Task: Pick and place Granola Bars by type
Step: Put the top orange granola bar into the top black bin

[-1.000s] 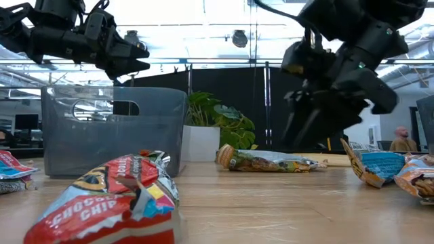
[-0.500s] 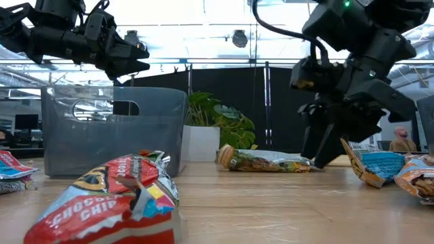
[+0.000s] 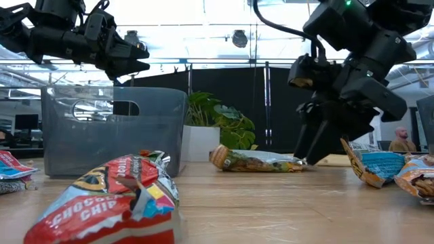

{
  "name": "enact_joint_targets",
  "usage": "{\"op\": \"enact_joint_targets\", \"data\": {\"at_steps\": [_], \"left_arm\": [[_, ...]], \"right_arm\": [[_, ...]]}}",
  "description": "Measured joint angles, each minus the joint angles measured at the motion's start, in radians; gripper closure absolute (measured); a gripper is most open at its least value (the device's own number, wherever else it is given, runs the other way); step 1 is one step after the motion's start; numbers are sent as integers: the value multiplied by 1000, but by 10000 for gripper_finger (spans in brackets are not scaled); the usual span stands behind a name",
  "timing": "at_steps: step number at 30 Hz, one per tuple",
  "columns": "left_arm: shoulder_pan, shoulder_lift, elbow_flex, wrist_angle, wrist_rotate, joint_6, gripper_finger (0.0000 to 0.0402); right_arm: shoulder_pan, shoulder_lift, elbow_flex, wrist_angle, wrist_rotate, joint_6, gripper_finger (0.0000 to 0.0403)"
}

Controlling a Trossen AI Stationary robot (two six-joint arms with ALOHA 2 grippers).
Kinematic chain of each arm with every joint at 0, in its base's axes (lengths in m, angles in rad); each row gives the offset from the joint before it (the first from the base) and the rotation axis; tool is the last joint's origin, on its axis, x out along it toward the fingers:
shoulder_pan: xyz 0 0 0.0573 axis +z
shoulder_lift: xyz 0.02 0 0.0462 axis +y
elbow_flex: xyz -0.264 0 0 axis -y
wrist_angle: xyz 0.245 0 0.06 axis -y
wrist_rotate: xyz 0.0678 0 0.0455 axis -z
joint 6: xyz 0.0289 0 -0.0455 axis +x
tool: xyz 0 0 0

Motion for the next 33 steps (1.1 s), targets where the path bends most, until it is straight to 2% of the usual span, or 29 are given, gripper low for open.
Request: {"op": "enact_joint_targets", "data": {"at_steps": [10,23,27,33], "left_arm": [[0,-1,0,0,0,1,146],[0,-1,0,-7,0,2,146],[0,-1,0,-8,0,2,146],[0,-1,0,-7,0,2,146]], "right_arm": [[0,0,0,26,-2,0,190],[-9,108,3,132,-20,0,196],[-11,90,1,121,-24,-6,240],[-20,79,0,111,-33,-64,380]]}}
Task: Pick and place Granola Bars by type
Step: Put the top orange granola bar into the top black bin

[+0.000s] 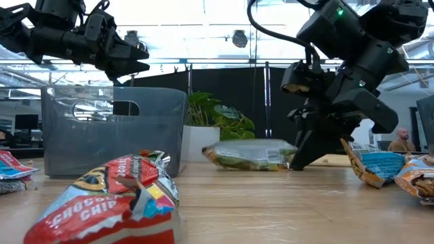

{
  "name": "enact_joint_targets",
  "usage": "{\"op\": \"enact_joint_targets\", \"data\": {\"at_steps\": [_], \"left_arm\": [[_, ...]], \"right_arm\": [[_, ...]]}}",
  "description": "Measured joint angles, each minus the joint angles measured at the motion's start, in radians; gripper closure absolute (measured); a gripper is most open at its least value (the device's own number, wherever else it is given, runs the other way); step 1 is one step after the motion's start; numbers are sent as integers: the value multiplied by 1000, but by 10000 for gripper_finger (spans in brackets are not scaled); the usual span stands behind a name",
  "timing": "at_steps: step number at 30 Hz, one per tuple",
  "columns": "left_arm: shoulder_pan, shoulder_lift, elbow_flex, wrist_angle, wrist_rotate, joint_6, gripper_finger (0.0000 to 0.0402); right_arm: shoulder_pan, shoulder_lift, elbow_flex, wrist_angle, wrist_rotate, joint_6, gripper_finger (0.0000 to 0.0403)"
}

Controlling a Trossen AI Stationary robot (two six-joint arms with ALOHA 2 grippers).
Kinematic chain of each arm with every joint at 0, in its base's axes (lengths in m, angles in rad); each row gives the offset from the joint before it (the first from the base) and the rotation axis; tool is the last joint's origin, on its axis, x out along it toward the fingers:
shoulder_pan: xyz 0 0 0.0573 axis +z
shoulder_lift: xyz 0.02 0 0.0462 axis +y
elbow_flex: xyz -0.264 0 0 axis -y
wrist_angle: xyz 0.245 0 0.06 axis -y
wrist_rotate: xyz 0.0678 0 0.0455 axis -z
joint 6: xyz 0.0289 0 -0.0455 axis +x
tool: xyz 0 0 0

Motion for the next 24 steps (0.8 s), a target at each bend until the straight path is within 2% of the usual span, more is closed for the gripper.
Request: {"op": "enact_joint_targets", "data": {"at_steps": [1,10,20,24], "left_arm": [[0,0,0,0,0,0,146],[0,0,0,0,0,-1,146],[0,0,0,0,0,-40,146],[0,0,0,0,0,-47,147]], "right_arm": [[-1,0,0,0,-4,-11,391],[0,-28,-1,18,16,-92,401],[-23,-226,0,59,158,-296,402],[-63,-294,0,95,169,-398,402]]}}
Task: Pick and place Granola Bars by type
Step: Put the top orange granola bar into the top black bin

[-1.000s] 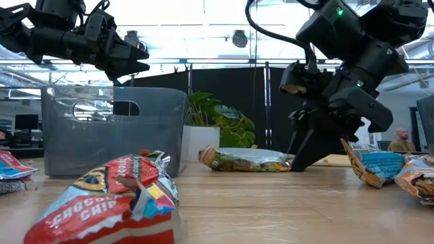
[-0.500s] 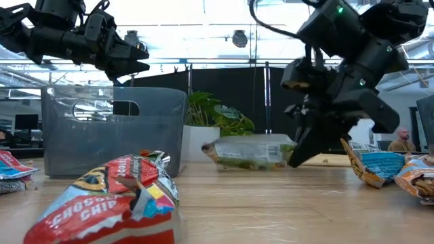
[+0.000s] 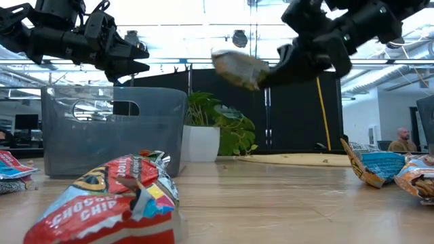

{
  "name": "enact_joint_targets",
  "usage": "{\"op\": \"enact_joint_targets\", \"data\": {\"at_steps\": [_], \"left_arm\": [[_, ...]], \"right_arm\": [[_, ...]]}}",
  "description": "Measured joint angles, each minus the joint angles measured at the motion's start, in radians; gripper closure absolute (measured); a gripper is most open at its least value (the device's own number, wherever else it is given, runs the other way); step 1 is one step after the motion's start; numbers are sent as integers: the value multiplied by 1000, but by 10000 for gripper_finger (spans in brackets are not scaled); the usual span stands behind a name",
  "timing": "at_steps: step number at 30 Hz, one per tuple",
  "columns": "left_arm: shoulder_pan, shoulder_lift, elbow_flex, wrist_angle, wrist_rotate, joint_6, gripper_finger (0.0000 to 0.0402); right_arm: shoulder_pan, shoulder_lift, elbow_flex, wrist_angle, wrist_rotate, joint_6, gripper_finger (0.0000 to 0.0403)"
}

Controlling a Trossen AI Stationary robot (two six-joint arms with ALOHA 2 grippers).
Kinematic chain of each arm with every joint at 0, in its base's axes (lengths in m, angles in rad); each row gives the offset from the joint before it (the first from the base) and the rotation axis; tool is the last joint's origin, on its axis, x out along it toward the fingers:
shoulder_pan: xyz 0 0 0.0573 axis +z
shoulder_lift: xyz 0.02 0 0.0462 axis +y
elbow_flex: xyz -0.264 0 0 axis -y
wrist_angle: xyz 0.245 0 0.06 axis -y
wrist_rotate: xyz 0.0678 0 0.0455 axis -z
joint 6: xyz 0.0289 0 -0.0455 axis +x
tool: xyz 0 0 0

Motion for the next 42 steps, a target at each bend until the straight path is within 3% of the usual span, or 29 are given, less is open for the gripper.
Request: {"op": "enact_joint_targets", "data": {"at_steps": [7,14,19,24,29,34,42], "left_arm": [[0,0,0,1,-6,-15,146],[0,7,0,4,-81,-33,146],[0,55,-2,66,-81,-79,147],[0,168,-2,217,16,-118,146],[0,322,-2,497,150,-228,147],[-7,457,1,748,219,-310,147],[-68,635,128,763,260,-354,147]], "right_arm": [[-94,-39,11,-15,-3,-109,402],[-164,-38,97,-38,-4,-204,403],[-189,-38,175,-32,-7,-306,403],[-210,-38,204,81,-15,-380,403],[-238,-27,204,158,-141,-364,403],[-239,27,204,170,-157,-367,403],[-238,94,204,252,-192,-364,403]]}}
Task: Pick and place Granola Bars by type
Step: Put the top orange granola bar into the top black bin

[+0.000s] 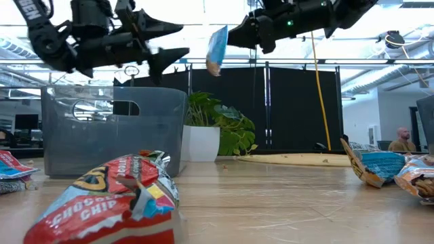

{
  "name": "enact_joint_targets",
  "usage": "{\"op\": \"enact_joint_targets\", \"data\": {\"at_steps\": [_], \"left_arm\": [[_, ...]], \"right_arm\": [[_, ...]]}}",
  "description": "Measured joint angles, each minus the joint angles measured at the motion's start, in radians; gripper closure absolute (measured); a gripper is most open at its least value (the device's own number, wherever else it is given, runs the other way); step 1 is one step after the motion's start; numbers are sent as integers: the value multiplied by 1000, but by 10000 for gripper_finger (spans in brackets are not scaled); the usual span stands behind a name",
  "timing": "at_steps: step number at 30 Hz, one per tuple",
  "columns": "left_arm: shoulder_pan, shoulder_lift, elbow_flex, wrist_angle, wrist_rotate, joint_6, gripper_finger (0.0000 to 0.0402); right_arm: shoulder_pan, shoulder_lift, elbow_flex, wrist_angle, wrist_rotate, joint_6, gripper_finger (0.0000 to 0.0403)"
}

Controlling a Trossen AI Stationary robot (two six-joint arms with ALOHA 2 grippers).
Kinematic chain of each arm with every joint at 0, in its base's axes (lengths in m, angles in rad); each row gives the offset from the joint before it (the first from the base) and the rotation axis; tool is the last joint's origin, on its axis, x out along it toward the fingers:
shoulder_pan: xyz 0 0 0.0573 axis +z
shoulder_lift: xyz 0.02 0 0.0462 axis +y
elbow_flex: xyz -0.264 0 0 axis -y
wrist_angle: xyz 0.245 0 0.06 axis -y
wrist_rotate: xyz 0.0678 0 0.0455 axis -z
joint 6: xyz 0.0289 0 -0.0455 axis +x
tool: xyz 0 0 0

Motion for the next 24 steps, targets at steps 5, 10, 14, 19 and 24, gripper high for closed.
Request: {"op": "enact_joint_targets", "data": {"at_steps": [5,10,14,19,24], "left_arm": [[-53,90,107,-2,49,12,147],[-82,156,185,-9,83,6,147],[-90,197,225,-35,87,0,147],[-90,203,239,-74,92,24,147],[-89,174,238,-82,123,52,147]], "right_arm": [[5,1,0,-7,0,14,403],[18,1,0,-9,1,12,403],[30,1,0,-8,2,8,403],[44,1,0,-12,8,4,403],[48,-1,0,-9,6,-2,403]]}}
